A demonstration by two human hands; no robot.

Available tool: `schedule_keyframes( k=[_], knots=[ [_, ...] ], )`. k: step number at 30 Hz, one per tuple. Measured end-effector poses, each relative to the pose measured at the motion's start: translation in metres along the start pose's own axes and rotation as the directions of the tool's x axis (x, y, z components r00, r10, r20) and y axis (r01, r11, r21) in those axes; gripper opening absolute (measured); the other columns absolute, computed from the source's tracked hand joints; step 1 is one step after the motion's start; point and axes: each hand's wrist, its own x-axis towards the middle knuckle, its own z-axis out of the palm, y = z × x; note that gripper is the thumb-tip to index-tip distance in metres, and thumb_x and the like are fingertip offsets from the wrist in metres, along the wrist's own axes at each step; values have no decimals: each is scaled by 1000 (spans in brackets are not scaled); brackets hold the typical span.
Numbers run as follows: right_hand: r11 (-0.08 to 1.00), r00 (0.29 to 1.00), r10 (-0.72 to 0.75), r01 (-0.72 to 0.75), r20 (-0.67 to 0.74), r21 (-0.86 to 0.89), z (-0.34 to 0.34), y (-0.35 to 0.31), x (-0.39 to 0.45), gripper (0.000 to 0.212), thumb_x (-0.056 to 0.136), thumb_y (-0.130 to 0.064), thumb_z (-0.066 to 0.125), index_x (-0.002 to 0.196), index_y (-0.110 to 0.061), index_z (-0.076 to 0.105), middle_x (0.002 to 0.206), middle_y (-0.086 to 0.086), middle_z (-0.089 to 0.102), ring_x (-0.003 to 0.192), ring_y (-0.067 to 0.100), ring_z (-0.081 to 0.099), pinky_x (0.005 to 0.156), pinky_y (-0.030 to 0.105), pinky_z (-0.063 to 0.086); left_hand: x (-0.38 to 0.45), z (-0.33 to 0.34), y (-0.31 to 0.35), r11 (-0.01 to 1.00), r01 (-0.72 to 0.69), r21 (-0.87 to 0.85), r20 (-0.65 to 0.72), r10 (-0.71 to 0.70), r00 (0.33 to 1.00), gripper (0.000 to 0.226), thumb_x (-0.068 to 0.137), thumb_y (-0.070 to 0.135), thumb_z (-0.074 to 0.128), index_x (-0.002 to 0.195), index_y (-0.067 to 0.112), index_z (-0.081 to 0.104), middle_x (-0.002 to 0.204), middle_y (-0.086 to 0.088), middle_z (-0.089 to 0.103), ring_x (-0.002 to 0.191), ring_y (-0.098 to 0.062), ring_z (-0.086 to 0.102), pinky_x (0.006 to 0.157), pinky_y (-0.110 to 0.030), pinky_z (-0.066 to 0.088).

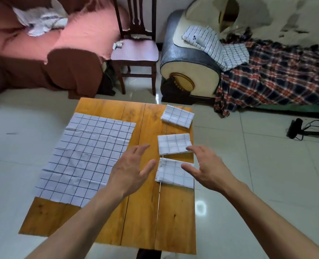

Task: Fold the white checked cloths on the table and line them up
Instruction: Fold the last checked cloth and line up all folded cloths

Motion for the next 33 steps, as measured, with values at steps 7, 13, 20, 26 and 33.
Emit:
schedule_keyframes(
  k=[7, 13, 20, 26, 33],
  knots=[
    [984, 983, -178, 178, -36, -12, -49, -70, -91, 67, 92, -60, 54, 149, -33, 32, 156, -5, 34, 138, 19, 39, 109, 49, 41, -121, -77, 33, 997, 65, -49, -109, -70, 992, 66, 95, 60, 50, 152, 32, 34, 154, 5, 41, 141, -14, 38, 112, -37, 37],
    [956, 944, -289, 293, -158, 3, -69, -139, -149, 63, 92, -52, 60, 146, -30, 38, 154, -4, 37, 138, 20, 39, 108, 44, 43, -182, -127, 31, 994, 107, -26, -173, -110, 979, 66, 95, 60, 50, 151, 28, 36, 155, 2, 39, 141, -18, 38, 109, -39, 38],
    [932, 911, -362, 350, -197, -97, -62, -248, -148, 68, 90, -52, 62, 148, -30, 34, 152, 0, 39, 135, 22, 43, 105, 46, 46, -237, -195, -24, 995, 91, -50, -307, -102, 946, 69, 94, 57, 54, 152, 32, 27, 155, 2, 40, 136, -21, 44, 104, -45, 47],
    [910, 900, -405, 381, -160, -161, -3, -380, -146, 71, 92, -54, 59, 151, -29, 29, 155, 2, 36, 138, 24, 37, 109, 45, 41, -299, -255, -128, 980, 197, -4, -301, -189, 935, 67, 94, 58, 55, 150, 31, 31, 154, 3, 40, 133, -18, 44, 101, -34, 46],
    [865, 876, -480, 464, -46, -192, 67, -517, -146, 68, 94, -52, 57, 151, -26, 30, 157, 2, 34, 140, 23, 36, 111, 43, 38, -332, -326, -230, 975, 221, 20, -305, -205, 930, 71, 95, 62, 48, 153, 29, 26, 157, 2, 36, 138, -20, 40, 108, -38, 41]
  ],
)
